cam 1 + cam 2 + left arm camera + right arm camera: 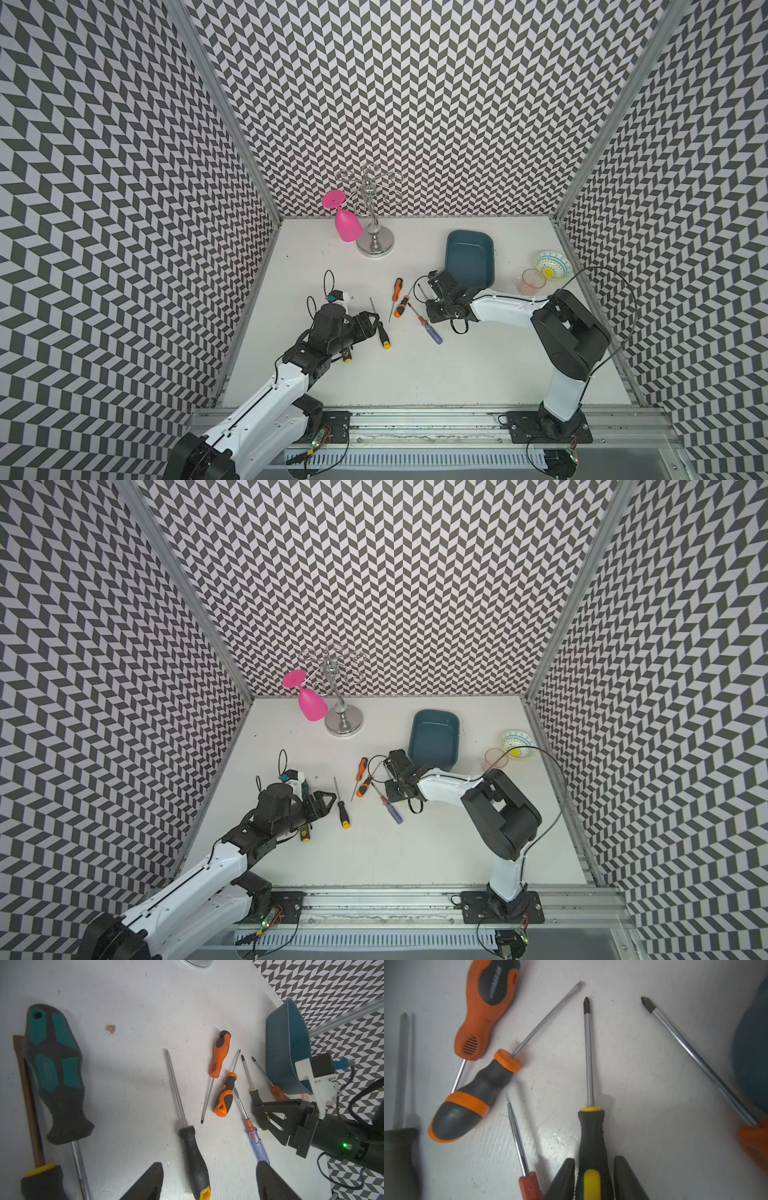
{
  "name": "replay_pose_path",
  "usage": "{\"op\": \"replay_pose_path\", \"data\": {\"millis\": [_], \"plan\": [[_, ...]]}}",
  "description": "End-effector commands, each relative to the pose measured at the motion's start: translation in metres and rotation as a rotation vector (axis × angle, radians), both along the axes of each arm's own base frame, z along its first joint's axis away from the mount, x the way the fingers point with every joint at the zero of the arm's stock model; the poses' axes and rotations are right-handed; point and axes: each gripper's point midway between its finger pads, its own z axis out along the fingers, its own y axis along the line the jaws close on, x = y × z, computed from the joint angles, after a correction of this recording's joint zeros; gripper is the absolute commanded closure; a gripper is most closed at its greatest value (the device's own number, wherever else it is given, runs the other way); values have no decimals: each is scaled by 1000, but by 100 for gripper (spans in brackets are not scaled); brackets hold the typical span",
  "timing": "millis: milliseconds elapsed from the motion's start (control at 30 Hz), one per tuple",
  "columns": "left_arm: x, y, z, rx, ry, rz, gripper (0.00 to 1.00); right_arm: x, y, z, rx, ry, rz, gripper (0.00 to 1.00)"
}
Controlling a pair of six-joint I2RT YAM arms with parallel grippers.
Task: Put the screwdriver on the desktop into the storage box
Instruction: Pick up the screwdriver from the center of the board, then place the screwdriver in the storage box.
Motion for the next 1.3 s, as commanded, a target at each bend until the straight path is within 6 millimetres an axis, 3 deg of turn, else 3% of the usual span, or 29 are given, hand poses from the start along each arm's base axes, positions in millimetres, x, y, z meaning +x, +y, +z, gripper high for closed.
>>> {"op": "replay_pose_path", "data": {"millis": [0, 167, 500, 700, 833, 1033, 1267], "plan": [[0, -1, 0, 1, 1, -7, 26, -3, -3, -9, -46, 8, 3, 71], [1, -2, 2, 2, -2, -8, 26, -2, 2, 5, -25, -12, 25, 81], [3, -4, 7, 11, -16, -26, 26, 7, 9, 82, 81, -134, 38, 84], [1, -8, 11, 9, -27, -49, 26, 34, -3, 117, 146, -181, -31, 84], [-1, -10, 11, 10, -28, -62, 25, 65, -20, 136, 223, -201, -106, 84], [-6, -12, 13, 10, -30, -72, 26, 113, -56, 140, 297, -208, -242, 84], [-9, -12, 11, 5, -25, -72, 26, 145, -74, 105, 350, -143, -330, 84]]}}
